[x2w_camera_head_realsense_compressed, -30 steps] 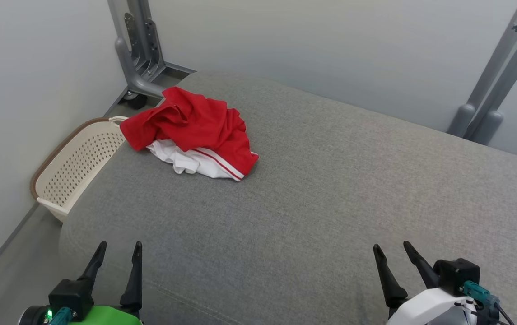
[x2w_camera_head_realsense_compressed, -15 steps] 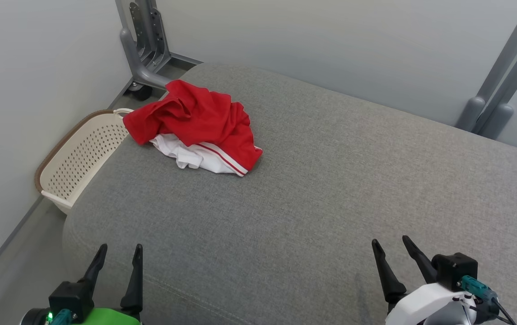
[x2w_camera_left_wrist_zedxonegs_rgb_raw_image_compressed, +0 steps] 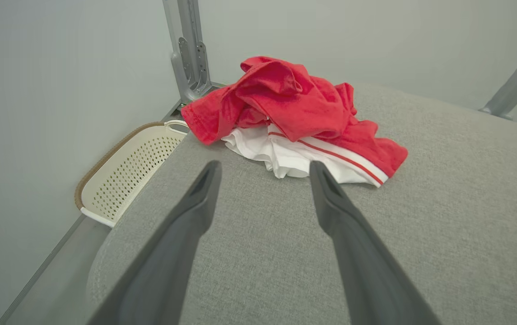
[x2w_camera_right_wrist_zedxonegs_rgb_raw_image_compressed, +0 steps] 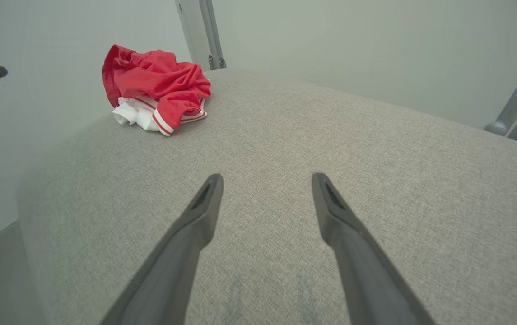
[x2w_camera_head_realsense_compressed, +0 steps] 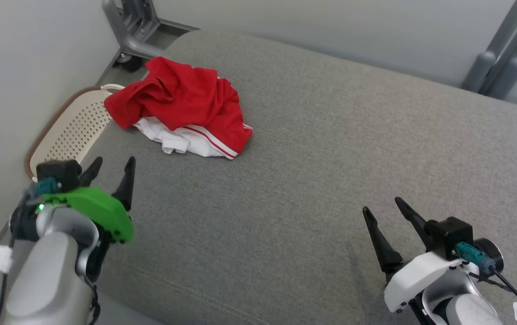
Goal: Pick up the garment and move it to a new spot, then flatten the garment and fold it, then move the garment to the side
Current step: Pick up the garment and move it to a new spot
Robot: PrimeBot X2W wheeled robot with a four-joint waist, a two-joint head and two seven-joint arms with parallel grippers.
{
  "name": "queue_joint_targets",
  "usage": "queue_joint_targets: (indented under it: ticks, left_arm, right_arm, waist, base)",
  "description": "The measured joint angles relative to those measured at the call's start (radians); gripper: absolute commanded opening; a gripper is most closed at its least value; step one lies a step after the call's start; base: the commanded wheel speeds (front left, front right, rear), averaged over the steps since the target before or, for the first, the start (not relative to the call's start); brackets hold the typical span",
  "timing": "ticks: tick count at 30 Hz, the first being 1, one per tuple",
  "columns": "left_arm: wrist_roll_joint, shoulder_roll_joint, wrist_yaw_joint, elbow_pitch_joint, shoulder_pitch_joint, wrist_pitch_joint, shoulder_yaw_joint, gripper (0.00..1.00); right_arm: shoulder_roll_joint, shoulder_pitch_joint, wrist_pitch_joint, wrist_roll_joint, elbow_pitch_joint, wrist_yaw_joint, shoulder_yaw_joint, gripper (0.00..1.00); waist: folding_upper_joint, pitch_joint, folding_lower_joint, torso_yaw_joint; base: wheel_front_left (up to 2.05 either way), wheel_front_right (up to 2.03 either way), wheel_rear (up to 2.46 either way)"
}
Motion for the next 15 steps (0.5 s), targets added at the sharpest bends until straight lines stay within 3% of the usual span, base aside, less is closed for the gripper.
queue_joint_targets:
  ticks: [9, 15]
  left_arm:
    - [-0.156, 0.067, -0.012, 0.191, -0.332, 0.291, 0.021, 1.00]
    - [-0.192, 0.092, -0.013, 0.246, -0.458, 0.374, 0.013, 1.00]
  right_arm:
    - [-0.102, -0.048, 0.129, -0.003, -0.172, 0.000, 0.062, 1.00]
    - [-0.151, -0.050, 0.186, -0.012, -0.262, 0.000, 0.075, 1.00]
  waist:
    - [0.0000, 0.145, 0.0000, -0.089]
    - [0.0000, 0.248, 0.0001, -0.135]
  base:
    - [0.00, 0.00, 0.00]
    - [0.00, 0.00, 0.00]
